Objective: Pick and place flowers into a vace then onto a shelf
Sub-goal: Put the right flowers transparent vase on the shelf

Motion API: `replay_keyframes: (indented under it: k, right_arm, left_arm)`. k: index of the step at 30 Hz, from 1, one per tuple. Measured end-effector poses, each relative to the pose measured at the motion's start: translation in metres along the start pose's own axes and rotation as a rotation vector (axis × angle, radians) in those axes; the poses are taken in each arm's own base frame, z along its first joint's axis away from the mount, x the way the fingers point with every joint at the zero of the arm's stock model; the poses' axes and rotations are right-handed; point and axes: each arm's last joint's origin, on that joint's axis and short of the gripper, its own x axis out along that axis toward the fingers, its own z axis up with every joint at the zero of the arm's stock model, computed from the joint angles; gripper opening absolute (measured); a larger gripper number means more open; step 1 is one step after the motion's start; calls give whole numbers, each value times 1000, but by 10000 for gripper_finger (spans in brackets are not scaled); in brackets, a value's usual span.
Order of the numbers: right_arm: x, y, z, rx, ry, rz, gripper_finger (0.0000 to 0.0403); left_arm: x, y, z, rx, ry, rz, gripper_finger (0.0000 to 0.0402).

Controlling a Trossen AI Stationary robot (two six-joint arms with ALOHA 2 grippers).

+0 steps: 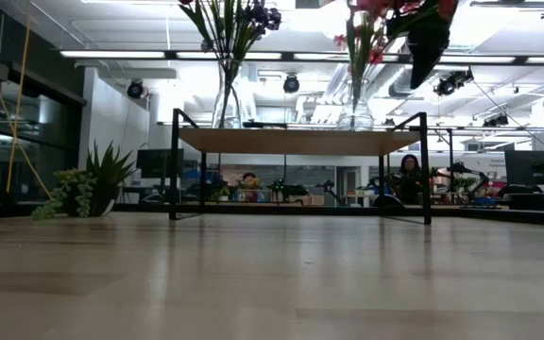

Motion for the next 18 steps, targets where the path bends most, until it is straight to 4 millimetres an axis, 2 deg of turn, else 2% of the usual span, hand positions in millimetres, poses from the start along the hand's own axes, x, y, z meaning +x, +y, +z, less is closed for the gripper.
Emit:
replay_keyframes:
  k: [18]
  right_arm:
    - [-1,0,0,24,-3,11,277]
  left_arm:
    - [0,0,0,0,0,1,353]
